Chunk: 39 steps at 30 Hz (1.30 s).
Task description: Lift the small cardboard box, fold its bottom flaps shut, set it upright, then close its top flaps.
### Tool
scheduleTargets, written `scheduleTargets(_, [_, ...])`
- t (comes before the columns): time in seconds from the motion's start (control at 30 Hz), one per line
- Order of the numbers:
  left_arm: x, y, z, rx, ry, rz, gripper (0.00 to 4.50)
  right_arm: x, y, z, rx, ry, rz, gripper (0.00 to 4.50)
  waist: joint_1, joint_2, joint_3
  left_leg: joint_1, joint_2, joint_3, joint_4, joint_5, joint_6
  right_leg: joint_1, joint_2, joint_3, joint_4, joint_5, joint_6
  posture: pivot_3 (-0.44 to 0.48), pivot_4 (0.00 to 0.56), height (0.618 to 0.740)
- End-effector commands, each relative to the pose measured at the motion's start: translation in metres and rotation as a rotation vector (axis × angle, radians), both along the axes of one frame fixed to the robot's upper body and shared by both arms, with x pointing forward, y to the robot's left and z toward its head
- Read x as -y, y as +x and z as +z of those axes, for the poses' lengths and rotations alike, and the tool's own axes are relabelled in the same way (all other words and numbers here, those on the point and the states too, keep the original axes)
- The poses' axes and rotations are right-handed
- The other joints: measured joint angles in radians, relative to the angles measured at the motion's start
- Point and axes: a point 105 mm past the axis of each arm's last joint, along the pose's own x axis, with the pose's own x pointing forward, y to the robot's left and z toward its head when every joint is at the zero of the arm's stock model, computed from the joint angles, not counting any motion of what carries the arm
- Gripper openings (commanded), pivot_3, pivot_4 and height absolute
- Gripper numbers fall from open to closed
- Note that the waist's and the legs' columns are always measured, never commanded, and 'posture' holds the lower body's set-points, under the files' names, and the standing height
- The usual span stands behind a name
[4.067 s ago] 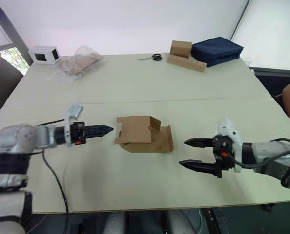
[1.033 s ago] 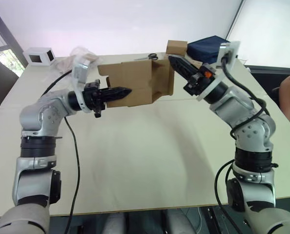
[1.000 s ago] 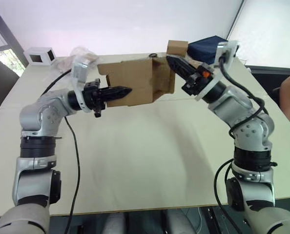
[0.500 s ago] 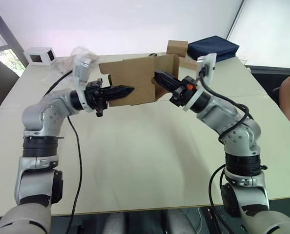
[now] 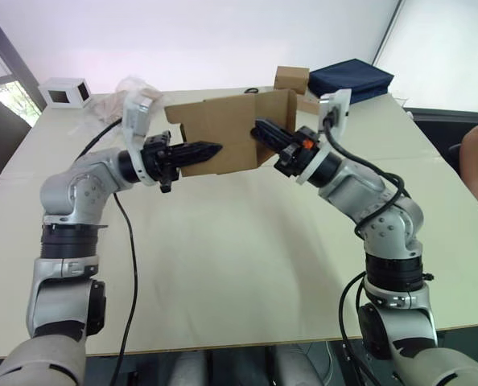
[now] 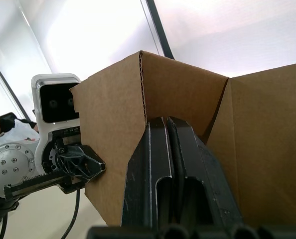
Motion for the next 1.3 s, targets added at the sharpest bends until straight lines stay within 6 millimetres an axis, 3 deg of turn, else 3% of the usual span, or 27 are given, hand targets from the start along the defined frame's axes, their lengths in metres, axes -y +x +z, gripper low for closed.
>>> scheduleTargets(0.03, [0.001,-0.003,0.014,0.053,-0.004,-0.015,0.0,-0.002,-0.014,0.012,0.068,-0.01,0.029,0.05,0.0,0.0,0.0,0.0,0.0,0.0,0.0,0.0,0.0,0.0,0.0,0.0,0.0,0.0,0.0,0.0,0.15,0.74])
scheduleTargets(0.37, [-0.005,-0.002,0.017,0.058,0.001,-0.008,0.0,0.035,-0.02,0.018,0.085,-0.024,-0.046,0.05,0.002,0.0,0.0,0.0,0.0,0.0,0.0,-0.001,0.001,0.0,0.0,0.0,0.0,0.0,0.0,0.0,0.15,0.74])
scheduleTargets(0.57, [-0.005,0.002,0.022,0.066,-0.001,-0.009,0.0,0.06,-0.039,-0.014,-0.019,-0.106,-0.068,0.05,0.004,0.0,0.0,-0.001,0.0,0.0,0.0,-0.002,0.003,0.001,-0.001,0.0,-0.001,0.0,0.0,0.0,0.15,0.74])
scheduleTargets(0.7, [-0.004,0.003,0.024,0.065,0.0,-0.014,0.0,0.061,-0.04,-0.028,-0.065,-0.115,-0.095,0.05,0.0,0.0,0.0,0.0,0.0,0.0,0.0,-0.002,0.004,0.0,0.001,0.0,0.0,0.0,0.0,0.0,0.15,0.74])
scheduleTargets(0.83, [-0.001,0.003,0.025,0.062,0.007,-0.03,0.0,0.057,-0.029,-0.034,-0.072,-0.106,-0.142,0.05,0.001,0.0,0.0,0.0,0.0,0.0,0.0,-0.002,0.004,0.0,0.001,0.0,0.0,0.0,0.0,0.0,0.15,0.74])
scheduleTargets(1.1, [0.004,-0.001,0.026,0.059,0.018,-0.056,0.0,0.046,-0.012,-0.027,-0.028,-0.07,-0.155,0.05,0.002,0.0,0.0,0.0,0.0,0.0,0.0,-0.001,0.002,0.0,0.0,0.0,0.0,0.0,0.0,0.0,0.15,0.74])
scheduleTargets(1.3, [0.007,-0.004,0.022,0.045,0.012,-0.067,0.0,0.034,-0.01,-0.02,-0.002,-0.042,-0.109,0.05,0.002,0.0,0.0,0.0,0.0,0.0,0.0,-0.001,0.001,0.0,0.001,0.0,-0.001,0.0,0.0,0.0,0.15,0.74])
